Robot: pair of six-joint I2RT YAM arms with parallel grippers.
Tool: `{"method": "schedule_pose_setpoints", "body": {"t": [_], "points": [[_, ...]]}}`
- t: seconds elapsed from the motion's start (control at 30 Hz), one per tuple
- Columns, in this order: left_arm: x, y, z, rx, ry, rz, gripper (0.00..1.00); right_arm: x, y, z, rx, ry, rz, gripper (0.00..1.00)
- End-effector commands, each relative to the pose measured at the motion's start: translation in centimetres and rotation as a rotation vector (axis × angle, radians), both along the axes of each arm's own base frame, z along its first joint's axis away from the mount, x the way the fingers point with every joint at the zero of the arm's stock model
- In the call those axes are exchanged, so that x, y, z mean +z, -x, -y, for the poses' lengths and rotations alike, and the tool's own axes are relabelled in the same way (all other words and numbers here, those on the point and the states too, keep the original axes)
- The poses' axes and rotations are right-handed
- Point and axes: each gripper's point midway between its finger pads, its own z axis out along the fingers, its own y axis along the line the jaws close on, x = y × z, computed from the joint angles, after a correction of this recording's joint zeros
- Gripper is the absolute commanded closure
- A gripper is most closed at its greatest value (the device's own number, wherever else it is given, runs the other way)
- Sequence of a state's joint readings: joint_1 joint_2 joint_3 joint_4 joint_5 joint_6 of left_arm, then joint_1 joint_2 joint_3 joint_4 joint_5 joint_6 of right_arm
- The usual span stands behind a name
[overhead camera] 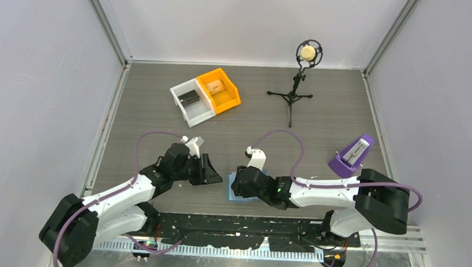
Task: Take the credit cards out of the card holder
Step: Remove the credit card from the card holder.
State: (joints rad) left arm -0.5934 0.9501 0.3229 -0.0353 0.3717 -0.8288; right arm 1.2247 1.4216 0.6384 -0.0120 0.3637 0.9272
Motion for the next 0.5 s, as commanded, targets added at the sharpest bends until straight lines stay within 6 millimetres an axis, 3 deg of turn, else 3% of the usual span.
{"method": "schedule_pose_setpoints", "body": {"t": [0.0,0.33,0.47], "points": [[1.8,-0.8,2.4,-0.027,0.126,0.054,0.61,2.1,-0.7,-1.1,-0.021,-0.130,0.015,0.60],[1.1,-0.7,4.2,-0.057,0.113,0.022,0.78,2.4,-0.9,-0.4,-0.034,-0.180,0.011,0.61],[0.6,-0.6,4.5,-0.057,0.093,0.008,0.80,2.5,-0.9,-0.3,-0.034,-0.194,0.010,0.61]]}}
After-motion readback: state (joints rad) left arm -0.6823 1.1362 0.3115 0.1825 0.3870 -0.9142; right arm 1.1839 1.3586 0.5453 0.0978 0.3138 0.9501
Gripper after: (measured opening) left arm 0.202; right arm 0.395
